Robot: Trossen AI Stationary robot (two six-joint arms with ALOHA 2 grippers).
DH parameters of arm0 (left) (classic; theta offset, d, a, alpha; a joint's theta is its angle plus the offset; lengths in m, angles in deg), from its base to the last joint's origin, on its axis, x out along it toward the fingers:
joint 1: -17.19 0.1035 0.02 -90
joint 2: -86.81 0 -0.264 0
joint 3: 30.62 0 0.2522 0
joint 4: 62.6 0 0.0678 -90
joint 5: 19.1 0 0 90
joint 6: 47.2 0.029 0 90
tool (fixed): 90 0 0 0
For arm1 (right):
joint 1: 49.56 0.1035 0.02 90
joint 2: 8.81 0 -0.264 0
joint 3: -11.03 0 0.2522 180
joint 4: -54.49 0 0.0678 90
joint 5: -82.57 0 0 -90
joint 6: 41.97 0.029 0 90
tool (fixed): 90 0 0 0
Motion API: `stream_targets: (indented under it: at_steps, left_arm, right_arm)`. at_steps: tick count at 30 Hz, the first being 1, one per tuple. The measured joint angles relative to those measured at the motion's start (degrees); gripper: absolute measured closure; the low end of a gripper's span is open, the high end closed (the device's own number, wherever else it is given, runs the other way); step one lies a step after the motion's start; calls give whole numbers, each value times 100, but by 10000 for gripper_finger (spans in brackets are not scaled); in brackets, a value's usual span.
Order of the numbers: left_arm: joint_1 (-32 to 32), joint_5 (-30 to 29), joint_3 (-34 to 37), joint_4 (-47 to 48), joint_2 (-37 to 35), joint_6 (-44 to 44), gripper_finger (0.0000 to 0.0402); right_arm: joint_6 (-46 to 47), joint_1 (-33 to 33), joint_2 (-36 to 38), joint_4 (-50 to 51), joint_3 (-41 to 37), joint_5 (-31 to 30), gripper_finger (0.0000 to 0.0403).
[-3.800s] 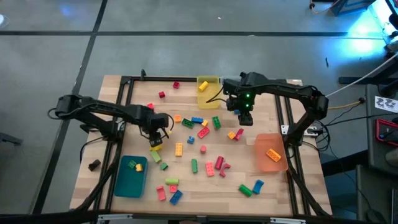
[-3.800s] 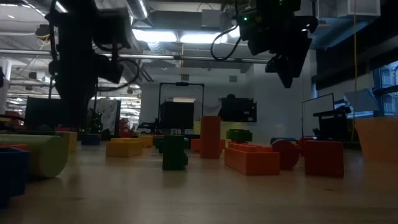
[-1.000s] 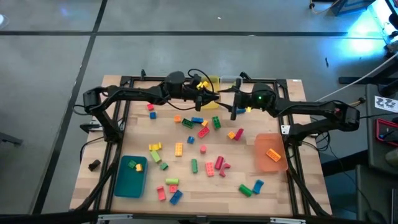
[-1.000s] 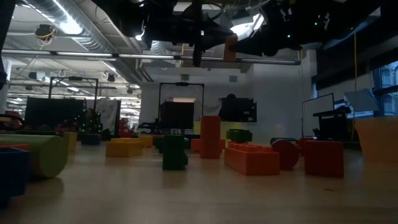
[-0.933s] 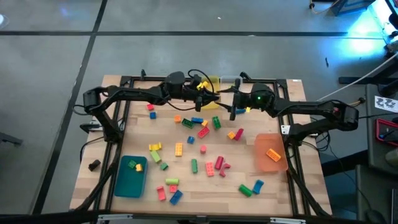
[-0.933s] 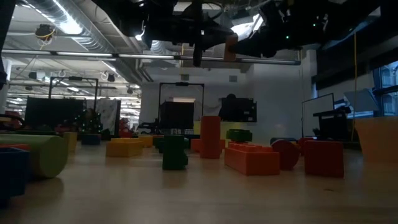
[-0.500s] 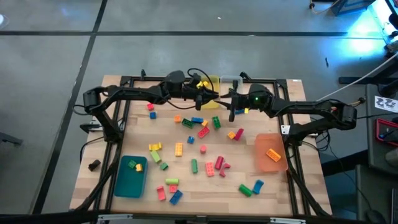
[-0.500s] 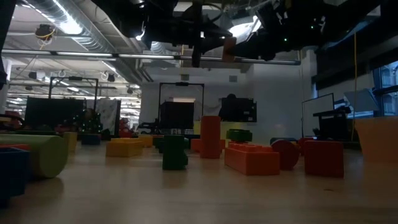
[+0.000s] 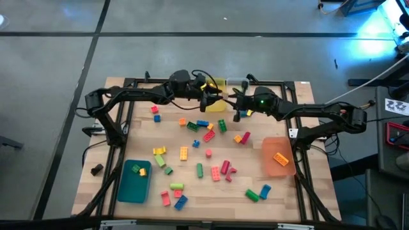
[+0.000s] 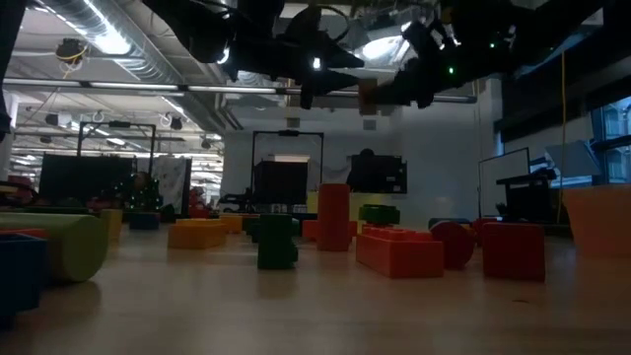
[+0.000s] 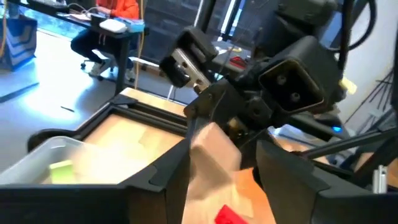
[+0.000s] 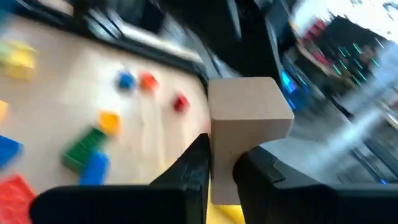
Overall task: Sort blocks by size
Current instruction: Put the brown half circle block into the transparent bin
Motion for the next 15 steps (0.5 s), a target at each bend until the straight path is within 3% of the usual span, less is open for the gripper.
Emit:
stream_targets:
  at_steps: [5, 7, 10, 15]
  left_arm:
    - [402, 47, -7, 481, -12, 250, 218]
    - [565, 13, -4, 718, -11, 406, 218]
    - [767, -12, -4, 1106, -11, 563, 218]
    - [1029, -10, -4, 1804, -9, 641, 218]
  right_arm:
    - [-327, -73, -7, 645, -4, -1467, 355]
    - [-336, -220, -13, 1007, -4, -1757, 351]
    - [-155, -616, -82, 1365, -4, -1695, 342]
    - [190, -1145, -410, 1478, -7, -692, 349]
